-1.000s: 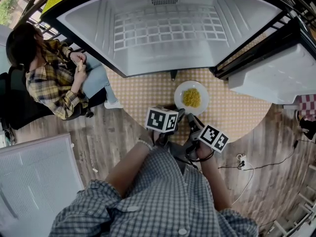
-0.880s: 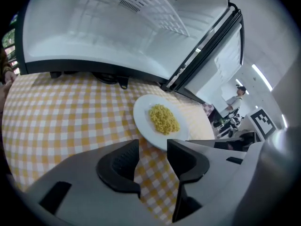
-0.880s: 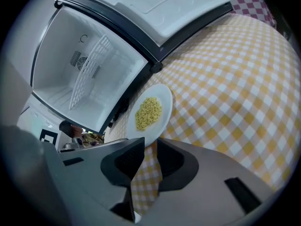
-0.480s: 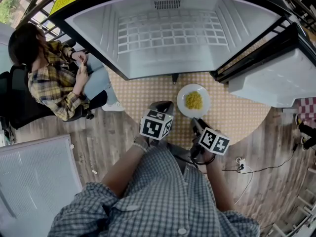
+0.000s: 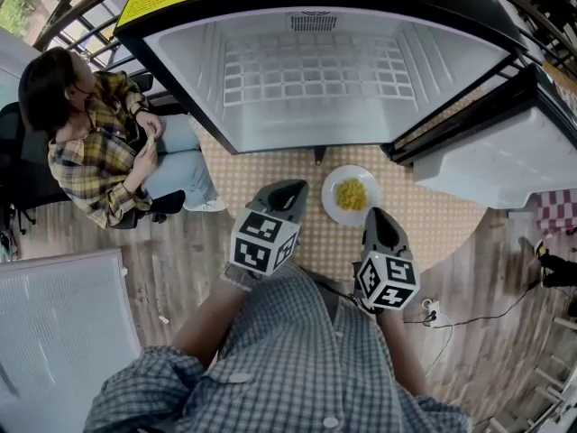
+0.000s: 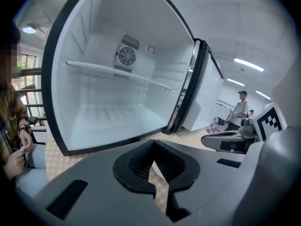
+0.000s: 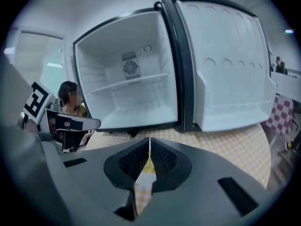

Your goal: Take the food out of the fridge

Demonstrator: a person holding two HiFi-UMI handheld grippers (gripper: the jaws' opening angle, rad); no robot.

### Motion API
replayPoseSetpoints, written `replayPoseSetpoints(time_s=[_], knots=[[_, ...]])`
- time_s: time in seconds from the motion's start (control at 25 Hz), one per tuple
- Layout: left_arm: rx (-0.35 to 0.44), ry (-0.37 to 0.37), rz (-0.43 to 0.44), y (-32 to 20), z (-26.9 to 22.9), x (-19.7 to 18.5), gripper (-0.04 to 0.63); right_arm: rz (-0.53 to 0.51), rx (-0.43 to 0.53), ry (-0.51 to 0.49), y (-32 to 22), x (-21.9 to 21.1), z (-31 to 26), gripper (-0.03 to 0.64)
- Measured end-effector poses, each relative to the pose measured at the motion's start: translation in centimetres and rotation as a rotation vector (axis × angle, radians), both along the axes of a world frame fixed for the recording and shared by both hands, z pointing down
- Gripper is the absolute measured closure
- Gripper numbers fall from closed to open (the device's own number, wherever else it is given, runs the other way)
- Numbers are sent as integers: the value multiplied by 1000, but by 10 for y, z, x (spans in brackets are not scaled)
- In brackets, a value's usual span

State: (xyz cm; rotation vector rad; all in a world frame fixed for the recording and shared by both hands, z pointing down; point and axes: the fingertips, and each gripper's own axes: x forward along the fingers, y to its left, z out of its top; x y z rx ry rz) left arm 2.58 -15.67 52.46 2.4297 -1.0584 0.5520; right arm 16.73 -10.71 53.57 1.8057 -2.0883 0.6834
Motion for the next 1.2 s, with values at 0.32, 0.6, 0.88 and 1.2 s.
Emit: replayPoseSetpoints(time_s=[0.32, 0.6, 0.88, 1.2], knots=[[137, 19, -7, -7, -63, -12, 589, -107, 243, 110, -23, -25, -85, 606], [163, 90, 34, 7, -93, -5, 589, -142, 313, 73, -25, -29, -120, 607], [182, 90, 43, 10, -96, -7, 589, -170, 329, 64, -30, -37, -126, 607], [183, 90, 44, 11, -98, -10, 589, -218, 337, 78, -31, -49, -130, 607]])
